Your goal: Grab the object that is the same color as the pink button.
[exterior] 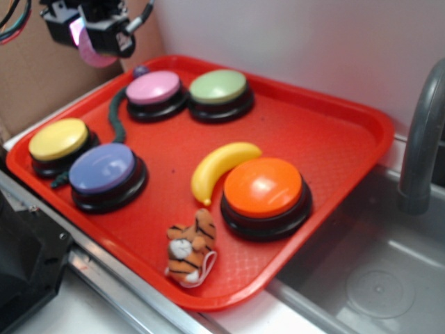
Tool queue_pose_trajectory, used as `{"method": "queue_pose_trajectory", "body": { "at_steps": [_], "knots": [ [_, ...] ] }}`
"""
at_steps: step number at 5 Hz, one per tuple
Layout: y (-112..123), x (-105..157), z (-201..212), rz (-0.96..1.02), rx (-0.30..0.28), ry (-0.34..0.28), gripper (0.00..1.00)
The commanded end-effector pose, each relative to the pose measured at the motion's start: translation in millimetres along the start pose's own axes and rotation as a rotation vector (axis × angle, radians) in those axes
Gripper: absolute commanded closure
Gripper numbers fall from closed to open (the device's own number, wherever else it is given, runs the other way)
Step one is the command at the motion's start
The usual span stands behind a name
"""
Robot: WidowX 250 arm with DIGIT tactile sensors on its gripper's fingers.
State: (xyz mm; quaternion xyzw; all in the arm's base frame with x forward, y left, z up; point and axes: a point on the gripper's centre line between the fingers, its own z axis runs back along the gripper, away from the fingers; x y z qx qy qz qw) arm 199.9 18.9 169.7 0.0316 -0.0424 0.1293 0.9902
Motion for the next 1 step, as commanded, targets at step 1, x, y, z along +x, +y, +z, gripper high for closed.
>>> {"method": "queue_pose_trajectory", "body": {
  "at_steps": [1],
  "knots": [
    [5.7,21.6,5.2,-0.004,0.01,-0.071,1.0]
  ]
}}
